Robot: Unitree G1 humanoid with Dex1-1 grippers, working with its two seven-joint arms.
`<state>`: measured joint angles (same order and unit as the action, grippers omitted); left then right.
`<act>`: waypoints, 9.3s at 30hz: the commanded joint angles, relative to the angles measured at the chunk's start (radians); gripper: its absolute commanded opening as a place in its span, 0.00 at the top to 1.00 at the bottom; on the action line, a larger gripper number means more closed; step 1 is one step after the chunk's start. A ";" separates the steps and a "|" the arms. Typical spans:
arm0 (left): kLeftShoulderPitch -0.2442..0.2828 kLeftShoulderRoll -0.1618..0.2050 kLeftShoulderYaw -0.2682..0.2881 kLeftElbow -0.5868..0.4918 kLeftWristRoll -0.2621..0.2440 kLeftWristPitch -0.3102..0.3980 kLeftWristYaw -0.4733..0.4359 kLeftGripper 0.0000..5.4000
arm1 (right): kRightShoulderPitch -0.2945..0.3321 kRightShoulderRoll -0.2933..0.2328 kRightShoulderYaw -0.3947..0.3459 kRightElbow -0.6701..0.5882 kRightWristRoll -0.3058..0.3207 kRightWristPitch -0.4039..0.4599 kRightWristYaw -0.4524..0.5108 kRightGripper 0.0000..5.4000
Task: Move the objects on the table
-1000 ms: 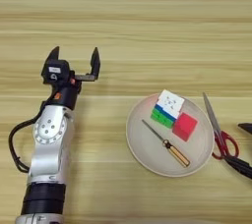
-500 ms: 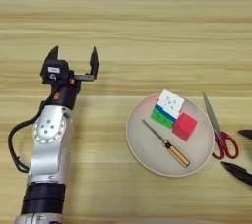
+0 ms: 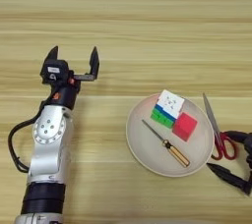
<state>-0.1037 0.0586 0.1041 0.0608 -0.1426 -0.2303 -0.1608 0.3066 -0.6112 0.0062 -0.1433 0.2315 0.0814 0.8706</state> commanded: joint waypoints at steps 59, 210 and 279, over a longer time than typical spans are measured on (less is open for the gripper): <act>-0.023 0.003 0.000 0.028 -0.002 -0.022 -0.001 0.00 | -0.280 0.061 -0.043 0.286 -0.037 0.098 -0.207 0.26; 0.102 0.063 -0.482 -0.331 0.066 0.628 -0.184 0.00 | -0.320 0.252 -0.029 -0.208 0.134 0.059 -0.324 0.00; 0.110 0.017 -0.482 -0.134 0.083 0.497 -0.189 0.31 | -0.299 0.270 -0.035 -0.200 0.120 0.043 -0.324 0.00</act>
<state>0.0031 0.0718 -0.3842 -0.0908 -0.0669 0.2663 -0.3509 0.0040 -0.3437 -0.0273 -0.3488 0.3584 0.1342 0.5500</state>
